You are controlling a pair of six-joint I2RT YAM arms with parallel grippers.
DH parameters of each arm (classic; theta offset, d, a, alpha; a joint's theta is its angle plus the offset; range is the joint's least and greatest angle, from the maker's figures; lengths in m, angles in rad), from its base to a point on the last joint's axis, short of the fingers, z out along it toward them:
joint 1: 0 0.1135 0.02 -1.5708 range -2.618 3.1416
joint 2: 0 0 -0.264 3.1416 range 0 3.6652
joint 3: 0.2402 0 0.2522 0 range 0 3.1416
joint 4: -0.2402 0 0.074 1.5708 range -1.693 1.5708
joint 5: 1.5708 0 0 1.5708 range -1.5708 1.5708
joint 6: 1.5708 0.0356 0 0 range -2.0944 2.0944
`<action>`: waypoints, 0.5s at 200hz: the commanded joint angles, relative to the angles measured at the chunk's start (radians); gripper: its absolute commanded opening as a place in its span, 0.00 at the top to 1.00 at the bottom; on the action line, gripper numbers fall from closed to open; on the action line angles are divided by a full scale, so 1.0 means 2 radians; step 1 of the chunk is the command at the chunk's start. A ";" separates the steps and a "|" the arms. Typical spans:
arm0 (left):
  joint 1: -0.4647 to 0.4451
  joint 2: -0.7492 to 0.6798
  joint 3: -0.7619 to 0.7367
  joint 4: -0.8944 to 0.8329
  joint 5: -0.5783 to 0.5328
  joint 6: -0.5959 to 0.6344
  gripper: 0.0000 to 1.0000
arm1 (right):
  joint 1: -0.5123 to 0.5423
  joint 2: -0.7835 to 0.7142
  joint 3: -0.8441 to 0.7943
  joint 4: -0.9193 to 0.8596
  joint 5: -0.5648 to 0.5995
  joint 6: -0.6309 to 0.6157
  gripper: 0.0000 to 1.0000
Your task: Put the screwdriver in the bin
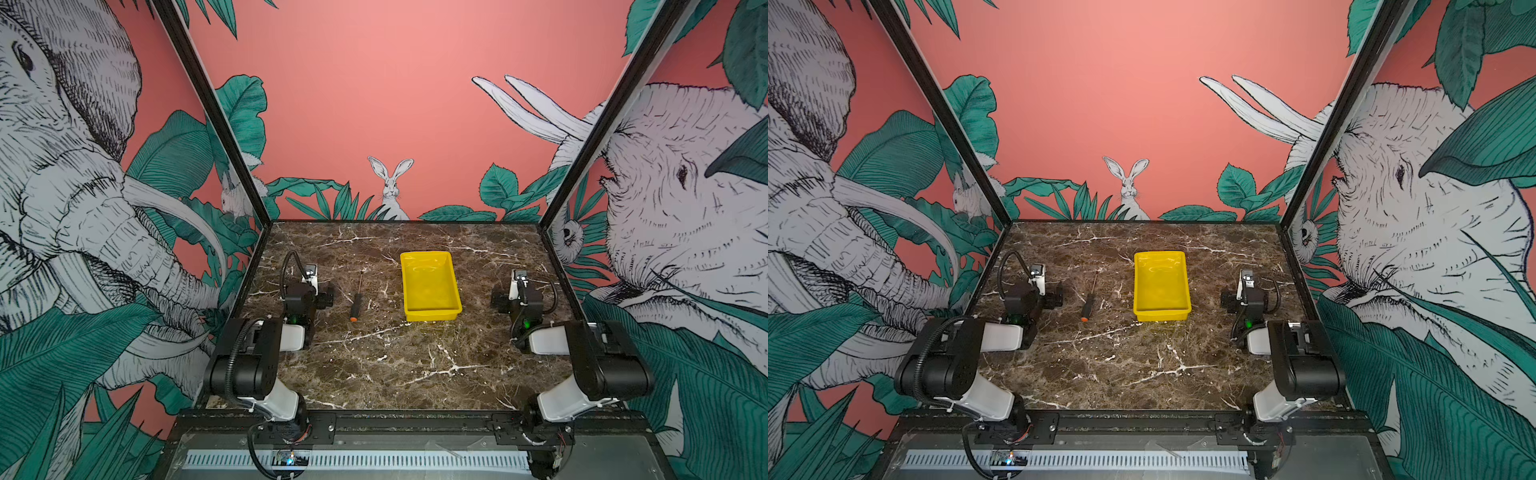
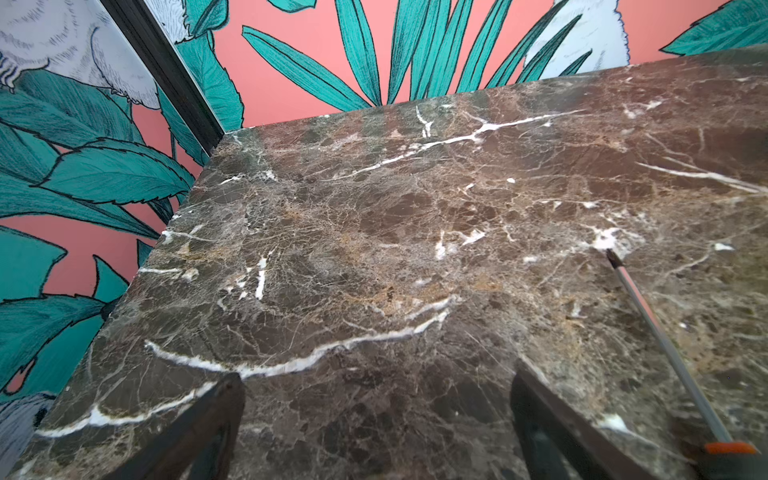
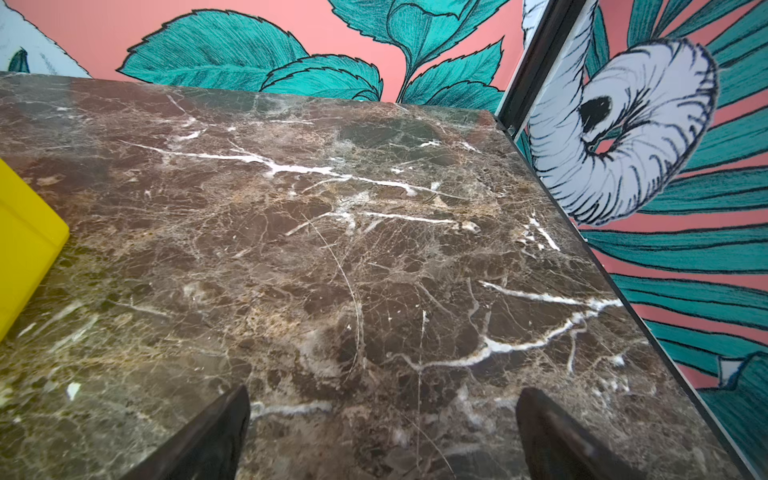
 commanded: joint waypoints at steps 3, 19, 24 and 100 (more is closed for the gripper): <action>0.003 -0.004 0.001 0.001 0.009 0.003 0.00 | 0.001 -0.007 0.009 0.009 -0.006 -0.005 0.01; 0.003 -0.005 0.001 0.001 0.009 0.003 0.00 | 0.001 -0.007 0.009 0.009 -0.006 -0.005 0.01; 0.003 -0.004 0.000 0.002 0.009 0.004 0.00 | 0.001 -0.007 0.009 0.009 -0.006 -0.005 0.01; 0.003 -0.004 0.003 -0.001 0.009 0.003 0.00 | 0.001 -0.007 0.009 0.008 -0.008 -0.005 0.01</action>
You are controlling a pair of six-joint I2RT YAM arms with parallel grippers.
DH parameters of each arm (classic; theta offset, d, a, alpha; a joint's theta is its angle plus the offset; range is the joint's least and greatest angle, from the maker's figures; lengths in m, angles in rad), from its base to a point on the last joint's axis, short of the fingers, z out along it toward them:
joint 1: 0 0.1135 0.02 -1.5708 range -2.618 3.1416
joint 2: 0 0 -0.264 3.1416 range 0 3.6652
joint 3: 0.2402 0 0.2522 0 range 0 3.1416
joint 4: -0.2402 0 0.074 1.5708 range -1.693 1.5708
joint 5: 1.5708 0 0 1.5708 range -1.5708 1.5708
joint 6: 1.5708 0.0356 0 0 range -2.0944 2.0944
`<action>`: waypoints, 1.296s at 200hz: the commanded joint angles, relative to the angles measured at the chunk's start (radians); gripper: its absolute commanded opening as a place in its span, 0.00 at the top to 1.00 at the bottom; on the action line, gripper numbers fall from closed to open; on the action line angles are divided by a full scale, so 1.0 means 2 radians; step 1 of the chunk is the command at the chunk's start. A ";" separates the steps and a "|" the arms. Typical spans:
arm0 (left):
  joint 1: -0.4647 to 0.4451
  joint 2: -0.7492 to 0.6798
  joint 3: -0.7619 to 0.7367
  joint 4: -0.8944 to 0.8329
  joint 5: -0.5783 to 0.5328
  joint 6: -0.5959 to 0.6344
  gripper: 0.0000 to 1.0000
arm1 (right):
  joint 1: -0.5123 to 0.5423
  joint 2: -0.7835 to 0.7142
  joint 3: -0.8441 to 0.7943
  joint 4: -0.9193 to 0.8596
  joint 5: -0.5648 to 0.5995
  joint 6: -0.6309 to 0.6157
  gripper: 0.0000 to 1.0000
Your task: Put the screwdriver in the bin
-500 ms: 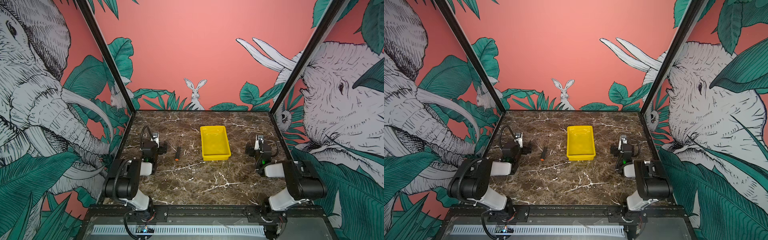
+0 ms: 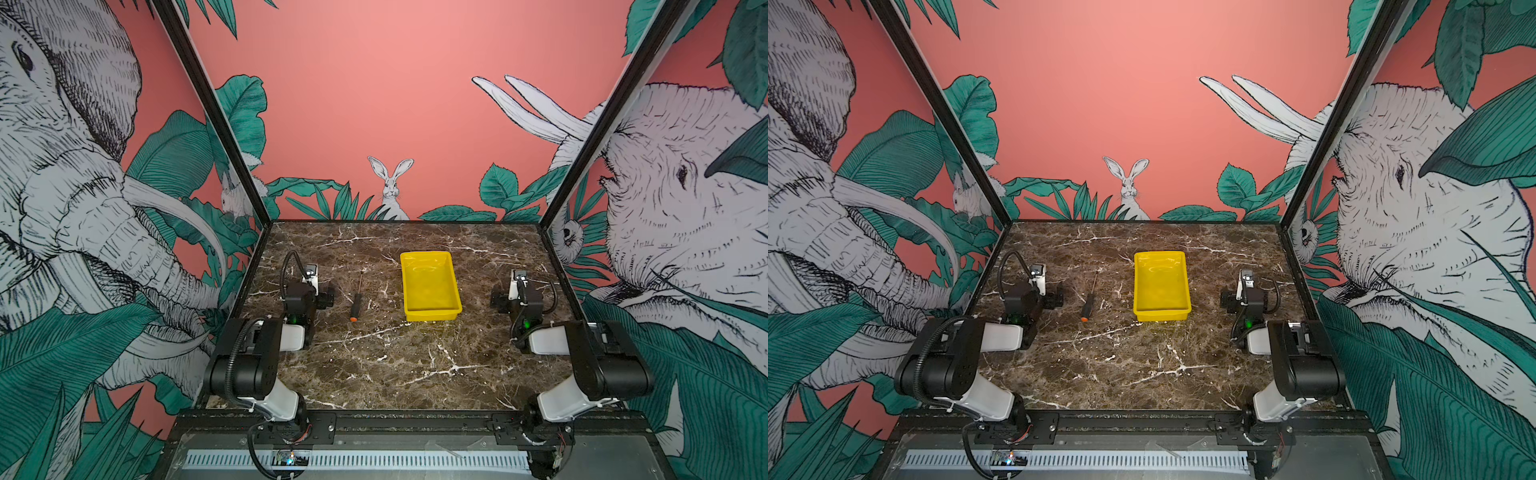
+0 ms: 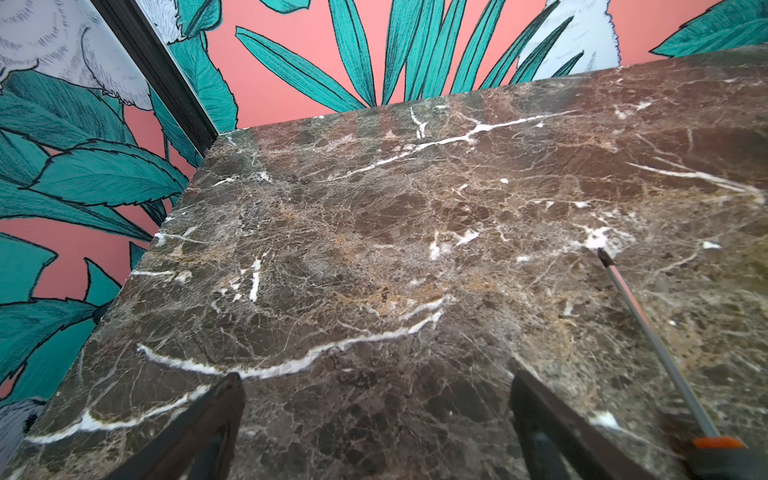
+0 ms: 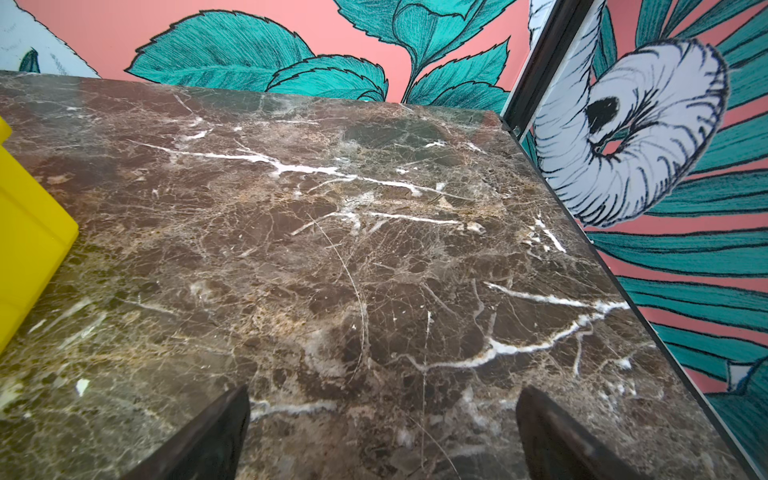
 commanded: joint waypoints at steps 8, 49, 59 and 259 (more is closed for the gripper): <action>0.003 -0.004 0.003 0.000 0.003 0.003 0.00 | 0.001 -0.007 0.009 0.008 -0.005 -0.005 0.01; 0.003 -0.003 0.003 0.000 0.003 0.002 0.00 | 0.001 -0.007 0.010 0.006 -0.006 -0.004 0.01; 0.005 -0.003 0.004 0.000 0.005 0.000 0.00 | 0.001 -0.007 0.010 0.006 -0.006 -0.004 0.01; -0.051 -0.207 0.167 -0.503 0.017 -0.277 0.00 | 0.001 -0.191 0.185 -0.431 -0.023 0.138 0.01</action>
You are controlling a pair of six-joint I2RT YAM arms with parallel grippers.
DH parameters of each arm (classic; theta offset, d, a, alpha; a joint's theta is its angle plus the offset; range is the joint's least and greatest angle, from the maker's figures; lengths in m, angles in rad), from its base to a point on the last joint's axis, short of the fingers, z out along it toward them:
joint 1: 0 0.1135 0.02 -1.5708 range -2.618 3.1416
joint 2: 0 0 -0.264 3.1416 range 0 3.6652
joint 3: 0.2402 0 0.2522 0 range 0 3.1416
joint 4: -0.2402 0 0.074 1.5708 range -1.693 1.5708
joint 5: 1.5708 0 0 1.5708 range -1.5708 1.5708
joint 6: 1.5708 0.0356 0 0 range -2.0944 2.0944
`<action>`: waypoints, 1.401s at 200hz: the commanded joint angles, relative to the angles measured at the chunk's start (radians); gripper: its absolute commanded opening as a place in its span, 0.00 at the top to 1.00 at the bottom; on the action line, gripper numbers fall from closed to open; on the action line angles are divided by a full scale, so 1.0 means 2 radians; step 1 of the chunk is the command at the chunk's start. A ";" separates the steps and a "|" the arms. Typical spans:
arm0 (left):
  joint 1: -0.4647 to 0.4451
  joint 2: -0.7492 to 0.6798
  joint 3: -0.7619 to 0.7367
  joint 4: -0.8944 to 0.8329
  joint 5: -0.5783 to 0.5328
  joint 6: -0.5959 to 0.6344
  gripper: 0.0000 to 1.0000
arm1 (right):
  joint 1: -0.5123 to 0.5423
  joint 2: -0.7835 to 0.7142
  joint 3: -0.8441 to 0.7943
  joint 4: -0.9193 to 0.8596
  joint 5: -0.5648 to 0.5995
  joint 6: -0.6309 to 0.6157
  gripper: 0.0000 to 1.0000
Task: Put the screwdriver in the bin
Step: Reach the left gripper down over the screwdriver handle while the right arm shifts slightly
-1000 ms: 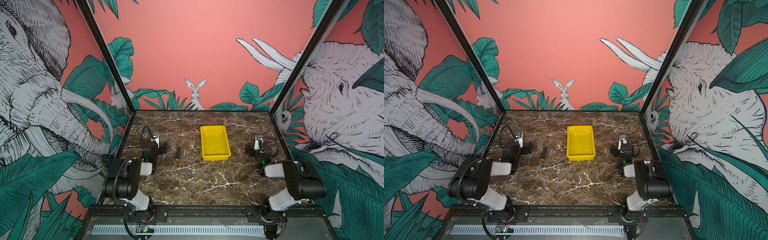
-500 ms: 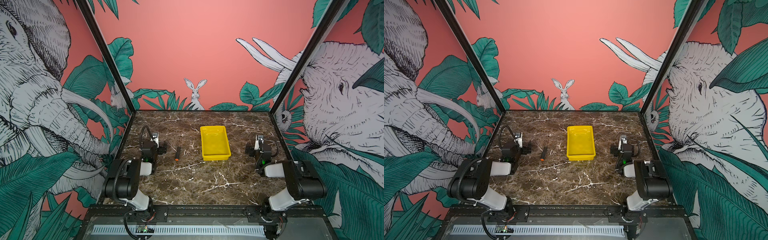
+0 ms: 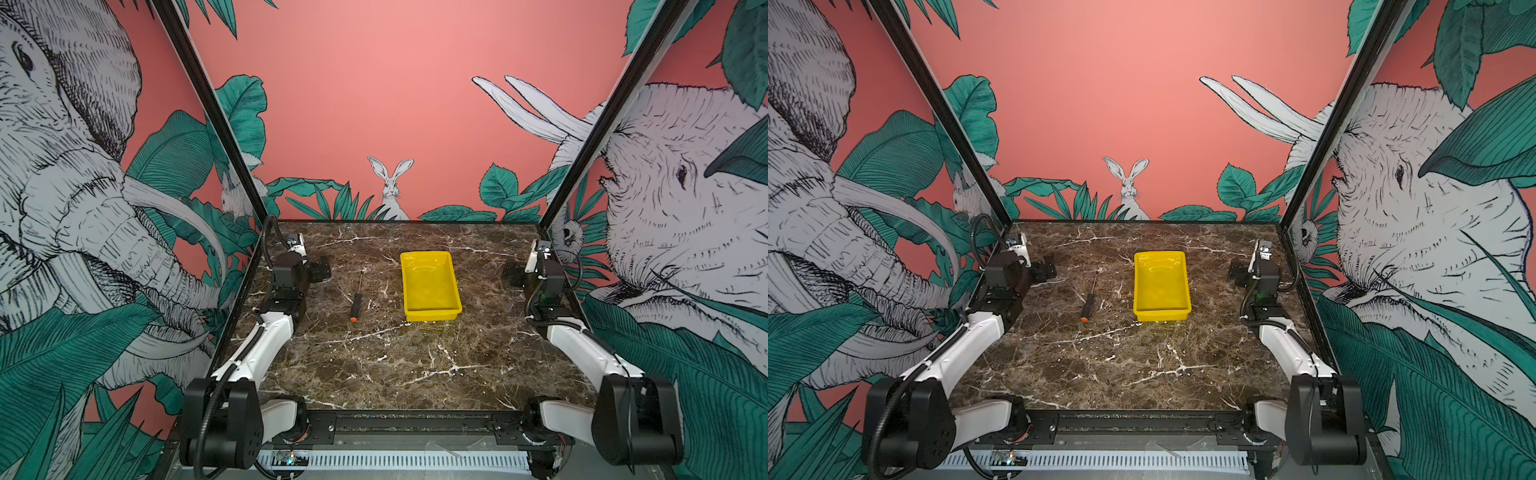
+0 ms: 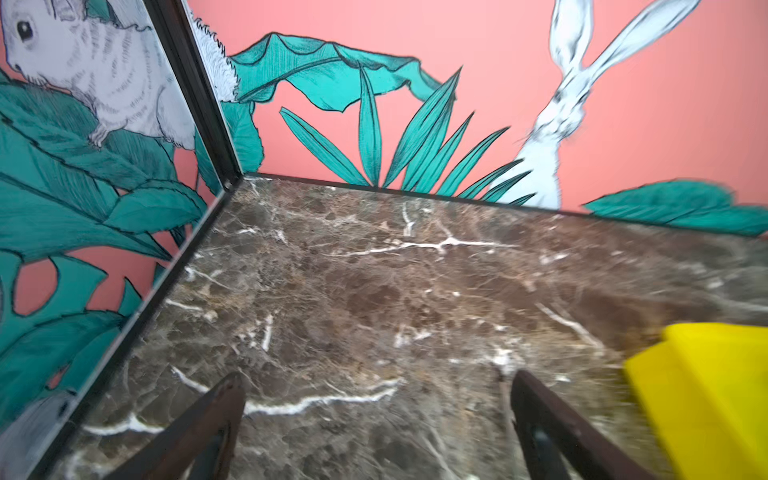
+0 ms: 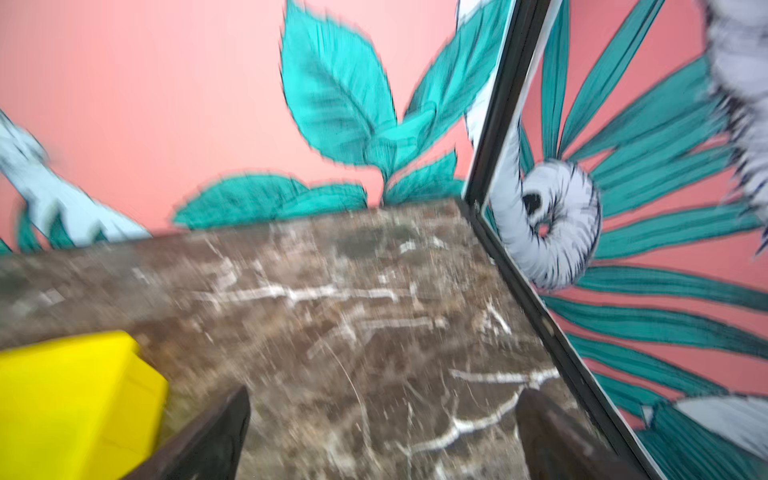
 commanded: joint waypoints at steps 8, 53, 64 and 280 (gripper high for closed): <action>-0.039 -0.027 -0.006 -0.173 0.010 -0.132 0.00 | 0.001 -0.019 0.023 -0.146 -0.051 0.060 0.01; -0.125 -0.040 -0.024 -0.277 -0.028 -0.138 0.00 | 0.001 -0.060 -0.036 -0.119 -0.134 0.064 0.01; -0.129 -0.032 -0.030 -0.279 -0.031 -0.141 0.01 | 0.001 -0.060 -0.045 -0.120 -0.129 0.064 0.01; -0.193 0.224 0.099 -0.266 -0.077 -0.121 0.31 | 0.000 0.013 -0.061 -0.081 -0.215 0.069 0.01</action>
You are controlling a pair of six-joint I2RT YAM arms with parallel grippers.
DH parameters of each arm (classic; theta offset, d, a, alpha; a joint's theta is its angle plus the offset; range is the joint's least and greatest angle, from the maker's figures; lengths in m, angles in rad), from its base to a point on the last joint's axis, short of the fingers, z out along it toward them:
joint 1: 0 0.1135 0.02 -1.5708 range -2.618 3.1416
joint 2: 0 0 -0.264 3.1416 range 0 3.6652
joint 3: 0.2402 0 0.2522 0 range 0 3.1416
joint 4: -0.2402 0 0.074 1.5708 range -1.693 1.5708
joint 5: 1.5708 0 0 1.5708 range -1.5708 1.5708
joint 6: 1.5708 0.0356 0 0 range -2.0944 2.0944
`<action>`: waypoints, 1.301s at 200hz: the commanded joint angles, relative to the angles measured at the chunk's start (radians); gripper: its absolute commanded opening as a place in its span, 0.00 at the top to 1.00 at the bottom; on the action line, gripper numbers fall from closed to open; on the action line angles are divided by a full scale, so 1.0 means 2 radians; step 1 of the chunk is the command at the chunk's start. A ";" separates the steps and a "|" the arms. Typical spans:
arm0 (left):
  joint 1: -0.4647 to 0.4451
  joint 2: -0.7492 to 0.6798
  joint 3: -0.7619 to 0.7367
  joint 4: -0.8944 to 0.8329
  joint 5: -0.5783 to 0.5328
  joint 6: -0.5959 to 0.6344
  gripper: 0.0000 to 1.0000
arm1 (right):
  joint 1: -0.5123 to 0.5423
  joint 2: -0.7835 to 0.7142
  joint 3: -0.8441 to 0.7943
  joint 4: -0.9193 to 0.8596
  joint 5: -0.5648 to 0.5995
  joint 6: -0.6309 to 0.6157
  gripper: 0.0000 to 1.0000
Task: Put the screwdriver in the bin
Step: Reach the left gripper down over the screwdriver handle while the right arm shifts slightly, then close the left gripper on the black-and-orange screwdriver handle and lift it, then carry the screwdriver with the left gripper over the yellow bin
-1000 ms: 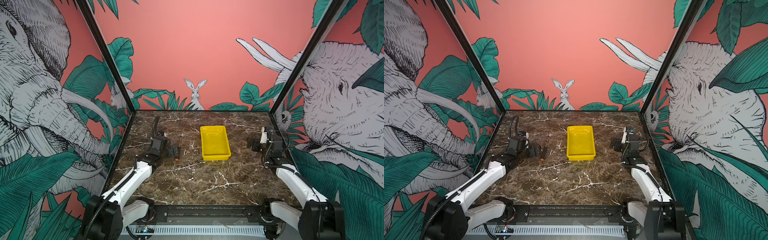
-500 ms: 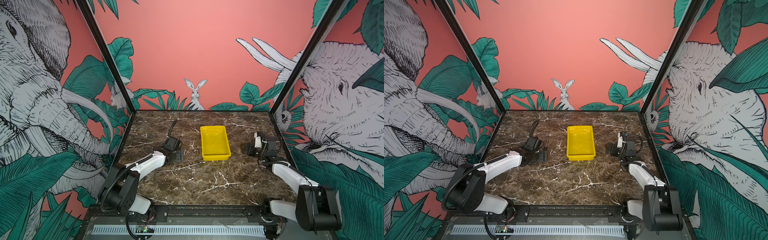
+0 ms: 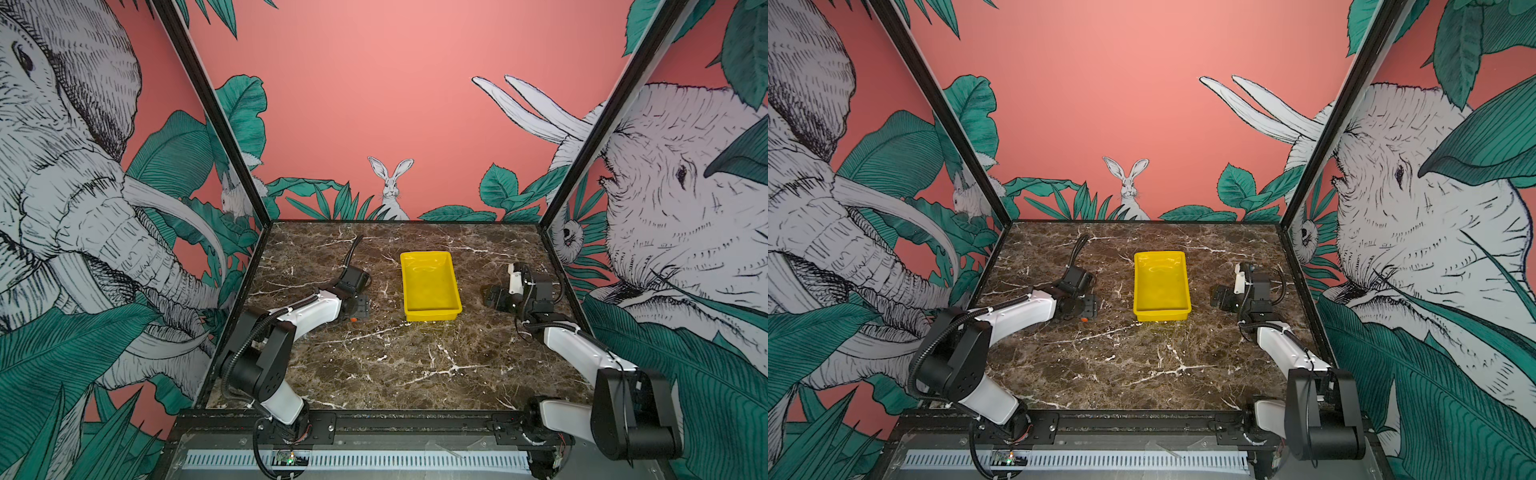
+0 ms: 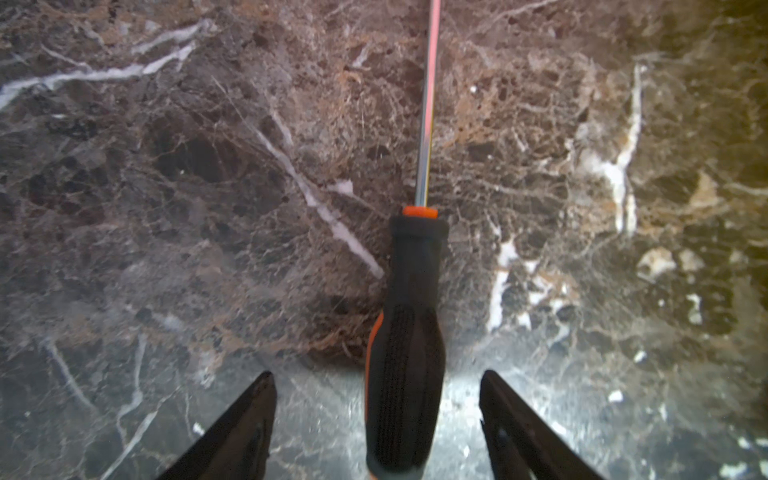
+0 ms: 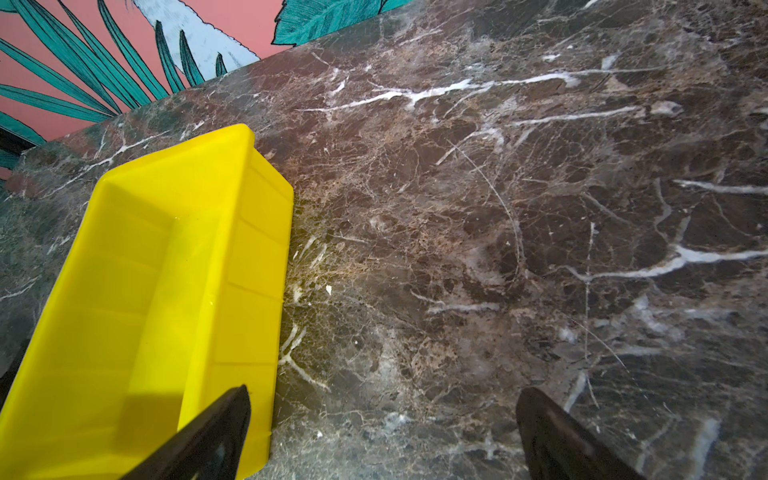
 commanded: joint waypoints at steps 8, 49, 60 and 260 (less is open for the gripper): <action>-0.002 0.016 0.021 -0.010 -0.005 0.003 0.32 | 0.000 -0.010 -0.006 0.019 -0.011 0.004 0.01; -0.002 0.032 0.028 -0.008 -0.005 0.001 0.49 | 0.000 -0.005 -0.010 0.030 -0.014 0.006 0.01; -0.002 0.033 0.025 -0.003 0.000 0.000 0.50 | 0.000 -0.001 -0.008 0.033 -0.015 0.006 0.01; -0.039 -0.048 0.024 -0.027 -0.070 0.012 1.00 | 0.000 -0.029 -0.016 0.025 -0.013 0.008 0.01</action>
